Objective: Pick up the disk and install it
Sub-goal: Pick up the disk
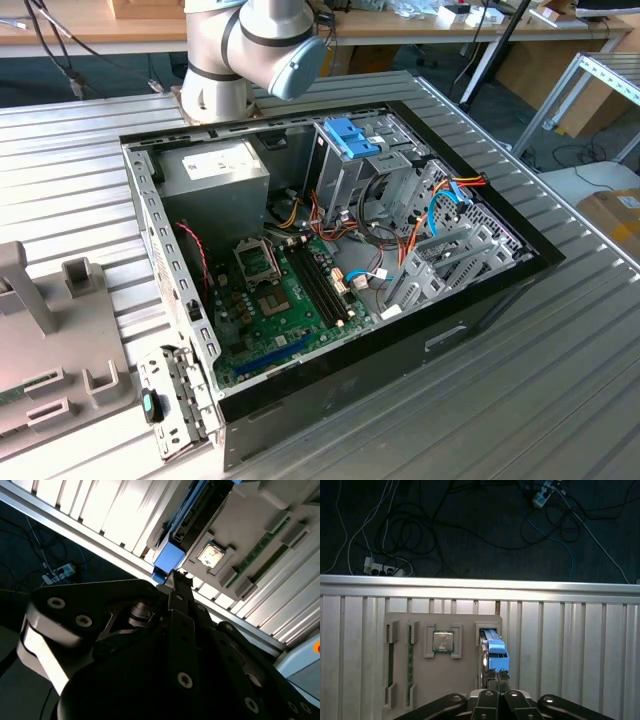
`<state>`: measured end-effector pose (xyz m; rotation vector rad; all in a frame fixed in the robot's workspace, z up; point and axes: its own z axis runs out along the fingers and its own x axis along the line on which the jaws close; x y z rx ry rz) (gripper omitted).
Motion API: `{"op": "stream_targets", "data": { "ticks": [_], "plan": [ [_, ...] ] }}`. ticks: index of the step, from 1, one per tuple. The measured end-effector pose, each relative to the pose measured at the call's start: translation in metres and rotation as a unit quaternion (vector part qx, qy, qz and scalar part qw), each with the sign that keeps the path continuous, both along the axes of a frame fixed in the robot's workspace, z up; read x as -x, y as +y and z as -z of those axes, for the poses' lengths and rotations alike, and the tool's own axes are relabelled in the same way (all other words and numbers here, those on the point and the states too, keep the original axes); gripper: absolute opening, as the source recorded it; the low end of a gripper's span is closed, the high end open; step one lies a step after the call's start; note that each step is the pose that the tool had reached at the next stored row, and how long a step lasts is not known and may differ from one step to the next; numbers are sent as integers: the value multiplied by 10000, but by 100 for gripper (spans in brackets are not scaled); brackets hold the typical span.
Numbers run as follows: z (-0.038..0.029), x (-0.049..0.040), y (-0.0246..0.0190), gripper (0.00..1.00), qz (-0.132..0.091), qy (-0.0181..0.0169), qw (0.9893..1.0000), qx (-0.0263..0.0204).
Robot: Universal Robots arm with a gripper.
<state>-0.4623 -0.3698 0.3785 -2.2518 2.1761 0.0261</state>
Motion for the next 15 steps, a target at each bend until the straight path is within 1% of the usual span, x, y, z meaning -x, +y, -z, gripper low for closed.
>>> {"op": "stream_targets", "data": {
  "ticks": [2,6,8,10,12,13,14,15],
  "plan": [
    [18,-1,9,11,-159,-45,9999,0],
    [21,-6,10,11,-178,-48,9998,-1],
    [23,-45,10,11,-171,-47,9998,0],
    [57,-46,10,11,-168,-47,9998,0],
    [68,-46,10,11,-167,-46,9998,0],
    [177,-46,10,48,-168,-50,9998,-1],
    [288,-46,10,48,-167,-50,9998,-1],
    [306,-46,10,48,-167,-50,9998,-1]
  ]
}}
